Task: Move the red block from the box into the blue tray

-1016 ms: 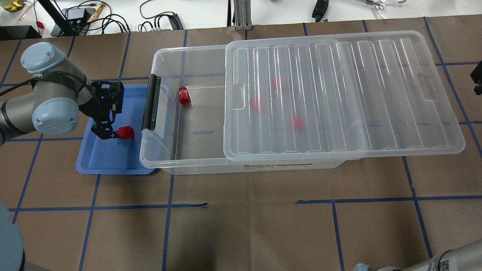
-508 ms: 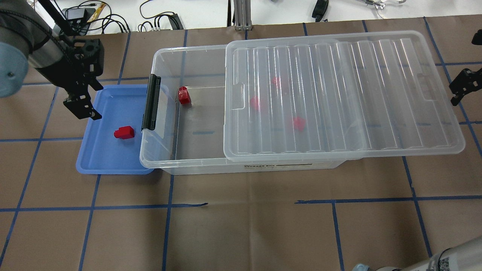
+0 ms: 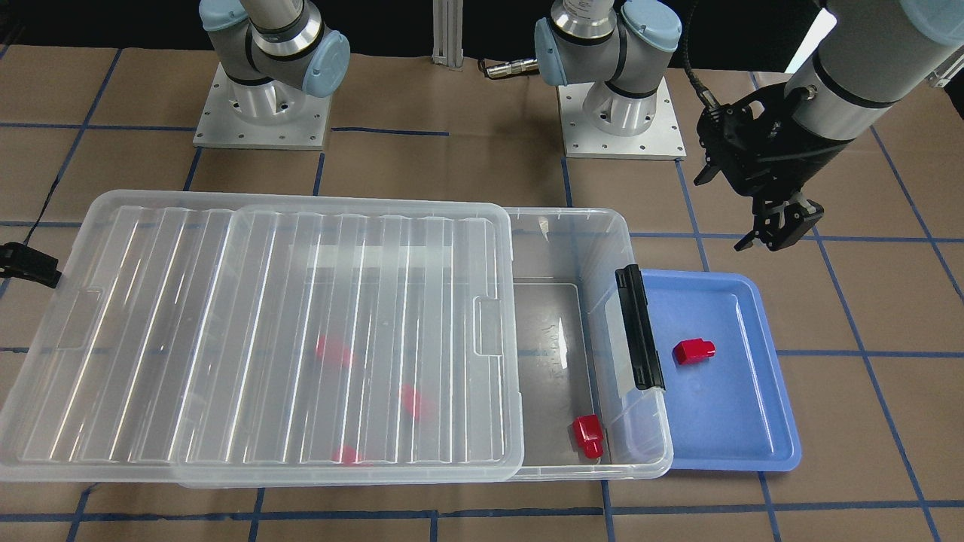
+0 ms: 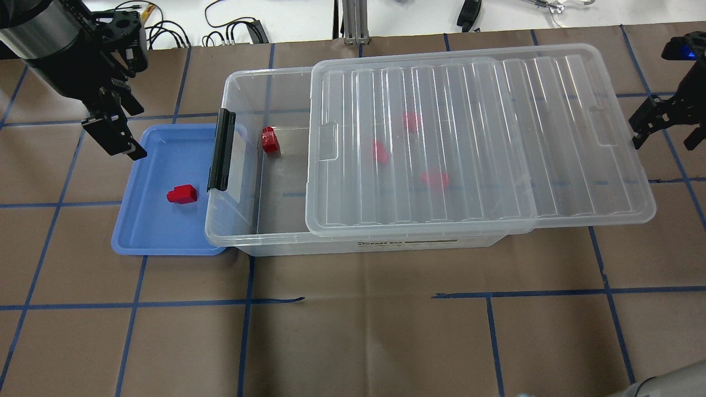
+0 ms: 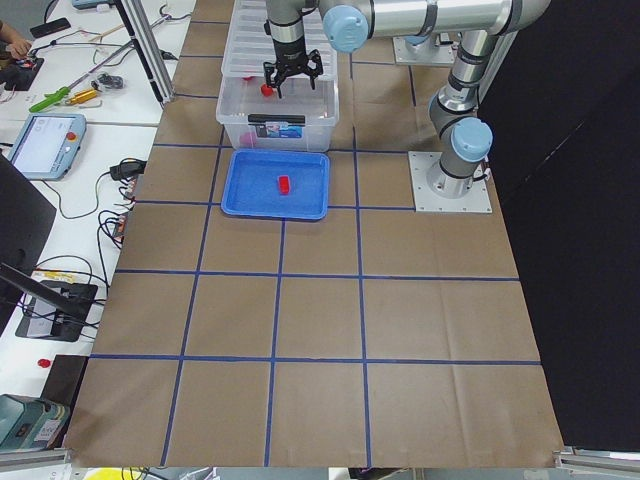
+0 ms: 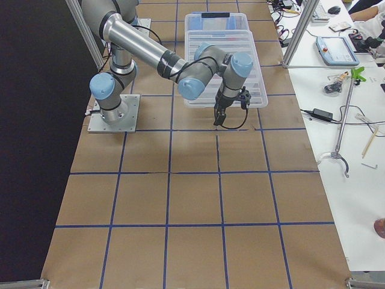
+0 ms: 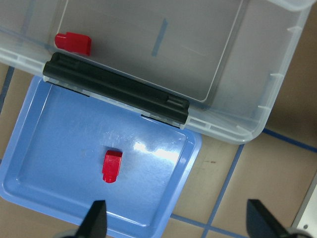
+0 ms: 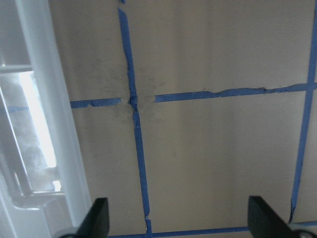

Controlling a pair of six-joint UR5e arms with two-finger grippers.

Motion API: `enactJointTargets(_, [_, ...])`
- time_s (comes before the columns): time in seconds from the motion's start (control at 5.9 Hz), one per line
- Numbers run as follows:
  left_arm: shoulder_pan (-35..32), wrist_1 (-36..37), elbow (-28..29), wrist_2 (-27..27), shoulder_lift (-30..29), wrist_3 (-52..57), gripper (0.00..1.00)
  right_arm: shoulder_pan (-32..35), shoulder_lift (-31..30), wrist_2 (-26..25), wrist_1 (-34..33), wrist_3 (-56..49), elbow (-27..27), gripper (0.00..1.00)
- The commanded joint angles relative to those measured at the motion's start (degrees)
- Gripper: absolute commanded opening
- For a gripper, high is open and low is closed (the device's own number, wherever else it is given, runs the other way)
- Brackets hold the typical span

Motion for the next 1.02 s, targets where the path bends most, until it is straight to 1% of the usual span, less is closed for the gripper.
enactJointTargets(0.0, [-2.2, 0.3, 0.5, -0.7, 1.6, -28.5, 0.98, 2.8, -0.2, 0.2, -0.1, 2.7, 1.3, 1.00])
enactJointTargets(0.17, [-3.0, 2.4, 0.2, -0.8, 1.8, -43.3, 0.98, 4.6, -0.1, 0.8, -0.1, 2.8, 1.9, 1.00])
enactJointTargets(0.34, [-4.3, 2.4, 0.3, -0.1, 2.8, -54.8, 0.98, 6.5, -0.2, 1.6, -0.1, 5.5, 1.9, 1.00])
enactJointTargets(0.51, [-7.3, 2.4, 0.3, 0.0, 2.7, -67.5, 0.98, 8.6, -0.1, 1.7, -0.1, 7.4, 1.9, 1.00])
enactJointTargets(0.68, [-10.4, 2.1, -0.1, 0.1, 2.6, -76.3, 0.98, 10.5, -0.1, 1.7, -0.1, 9.0, 2.0, 1.00])
enactJointTargets(0.85, [-11.5, 2.3, -0.7, 0.0, 3.3, -77.5, 0.98, 11.7, -0.1, 2.5, -0.1, 10.4, 2.0, 1.00])
